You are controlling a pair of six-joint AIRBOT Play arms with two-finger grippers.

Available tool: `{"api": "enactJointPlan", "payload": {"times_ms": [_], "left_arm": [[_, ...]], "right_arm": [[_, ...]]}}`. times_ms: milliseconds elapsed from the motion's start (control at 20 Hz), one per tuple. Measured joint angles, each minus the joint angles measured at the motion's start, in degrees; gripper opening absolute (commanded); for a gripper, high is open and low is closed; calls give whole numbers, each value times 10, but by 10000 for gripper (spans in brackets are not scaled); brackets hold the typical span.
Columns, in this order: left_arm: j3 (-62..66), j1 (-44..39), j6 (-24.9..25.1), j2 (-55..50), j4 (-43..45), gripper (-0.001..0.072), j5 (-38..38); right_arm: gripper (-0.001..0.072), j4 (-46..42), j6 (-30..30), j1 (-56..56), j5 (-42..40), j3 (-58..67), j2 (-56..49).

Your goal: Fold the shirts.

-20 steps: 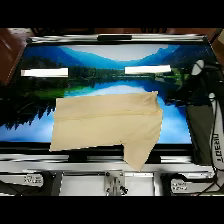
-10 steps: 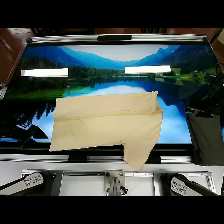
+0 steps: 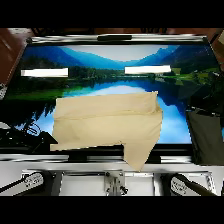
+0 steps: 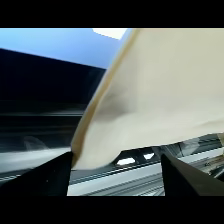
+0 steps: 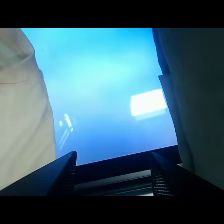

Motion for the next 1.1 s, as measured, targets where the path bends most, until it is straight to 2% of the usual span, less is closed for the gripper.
{"api": "enactJointPlan", "payload": {"times_ms": [50, 150, 250, 400, 600, 850, 1100], "left_arm": [[-6, -9, 0, 0, -5, 545, 6], [-17, -27, -5, 0, -7, 223, 32], [-23, -37, -18, 0, -7, 41, 59], [-26, -44, -33, 1, -11, 40, 66], [-27, -48, -37, 1, -11, 40, 67], [-28, -49, -29, 1, -11, 40, 67], [-28, -49, -26, 1, -11, 40, 67]], "right_arm": [[589, 0, 0, 0, 0, 0, 0], [589, 0, 1, 0, 0, 0, 0], [590, 0, 1, 0, 6, -1, 0], [590, 7, -10, -1, 26, -25, 0], [590, 113, -63, -17, 56, -149, 15], [589, 190, -84, -10, -3, -318, 50], [571, 229, -77, 47, -80, -405, 63]]}}
